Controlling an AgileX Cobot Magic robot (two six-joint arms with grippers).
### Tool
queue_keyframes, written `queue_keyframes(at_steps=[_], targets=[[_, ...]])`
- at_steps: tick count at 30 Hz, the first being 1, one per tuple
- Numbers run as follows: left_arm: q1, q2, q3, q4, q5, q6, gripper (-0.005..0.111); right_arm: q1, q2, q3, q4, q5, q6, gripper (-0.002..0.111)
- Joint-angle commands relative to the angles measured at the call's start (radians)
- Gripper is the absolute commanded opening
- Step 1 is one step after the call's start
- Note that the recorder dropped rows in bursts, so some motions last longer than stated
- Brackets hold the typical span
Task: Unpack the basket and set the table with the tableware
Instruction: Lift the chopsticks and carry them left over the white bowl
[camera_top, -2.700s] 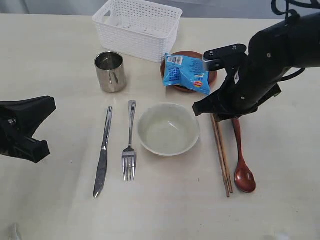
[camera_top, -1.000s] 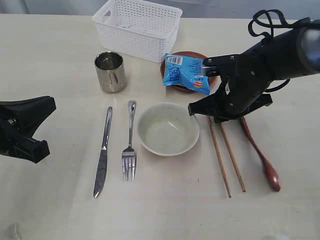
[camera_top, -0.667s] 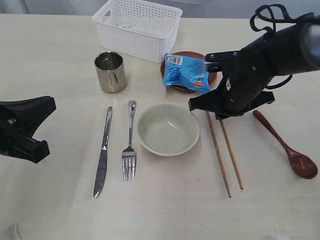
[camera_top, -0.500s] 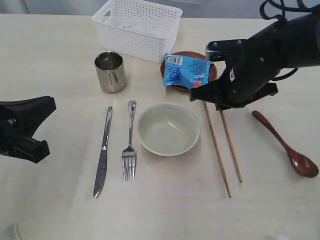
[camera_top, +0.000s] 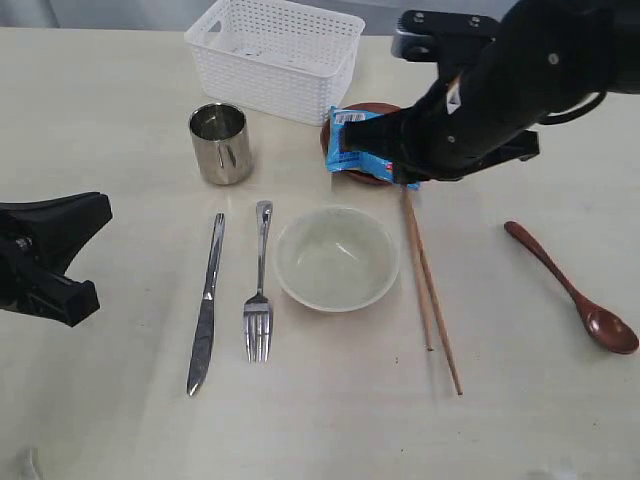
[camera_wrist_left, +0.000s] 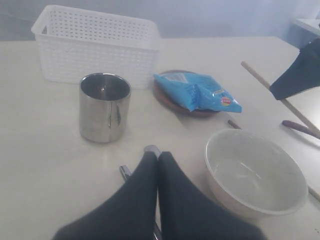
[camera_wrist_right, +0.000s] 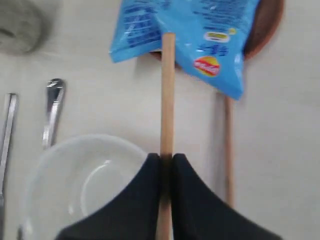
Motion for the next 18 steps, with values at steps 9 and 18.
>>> queue_keyframes(at_steps=[9,18], targets=[[-0.002,-0.005,0.007,0.007,-0.003,-0.003,0.000,0.151,0.169,-0.195,0.072,0.010,0.149,0.000],[-0.002,-0.005,0.007,0.007,-0.001,0.000,0.000,0.151,0.248,-0.193,0.064,0.039,0.187,0.000]])
